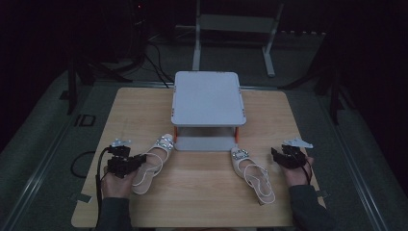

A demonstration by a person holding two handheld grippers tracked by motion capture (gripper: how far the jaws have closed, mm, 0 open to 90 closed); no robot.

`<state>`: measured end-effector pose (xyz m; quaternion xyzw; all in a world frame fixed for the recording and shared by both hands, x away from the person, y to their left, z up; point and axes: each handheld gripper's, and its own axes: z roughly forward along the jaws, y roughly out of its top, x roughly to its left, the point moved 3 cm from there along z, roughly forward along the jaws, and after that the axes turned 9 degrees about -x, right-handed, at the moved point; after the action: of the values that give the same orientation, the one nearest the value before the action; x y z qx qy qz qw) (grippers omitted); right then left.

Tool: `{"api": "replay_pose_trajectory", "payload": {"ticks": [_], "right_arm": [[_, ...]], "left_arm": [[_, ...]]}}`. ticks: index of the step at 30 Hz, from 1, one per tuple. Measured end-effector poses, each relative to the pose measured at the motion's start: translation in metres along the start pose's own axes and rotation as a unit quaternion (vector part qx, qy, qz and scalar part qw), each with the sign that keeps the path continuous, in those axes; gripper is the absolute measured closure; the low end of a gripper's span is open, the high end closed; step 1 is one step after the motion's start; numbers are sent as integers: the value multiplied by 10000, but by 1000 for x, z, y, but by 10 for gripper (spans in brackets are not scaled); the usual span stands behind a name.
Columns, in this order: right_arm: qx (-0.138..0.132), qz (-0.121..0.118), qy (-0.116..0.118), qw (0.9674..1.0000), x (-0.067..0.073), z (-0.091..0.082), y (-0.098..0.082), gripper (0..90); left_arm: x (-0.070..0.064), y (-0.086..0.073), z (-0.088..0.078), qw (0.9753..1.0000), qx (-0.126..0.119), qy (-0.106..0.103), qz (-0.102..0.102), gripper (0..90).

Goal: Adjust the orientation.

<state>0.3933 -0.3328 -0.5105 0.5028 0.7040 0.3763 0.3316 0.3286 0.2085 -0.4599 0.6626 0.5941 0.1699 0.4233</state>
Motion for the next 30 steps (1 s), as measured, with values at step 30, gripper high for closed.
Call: {"api": "replay_pose_trajectory", "payload": {"ticks": [30], "right_arm": [[58, -27, 32, 10000, 1, 3, -1, 509]], "left_arm": [[65, 66, 85, 9965, 206, 775, -243, 809]]}}
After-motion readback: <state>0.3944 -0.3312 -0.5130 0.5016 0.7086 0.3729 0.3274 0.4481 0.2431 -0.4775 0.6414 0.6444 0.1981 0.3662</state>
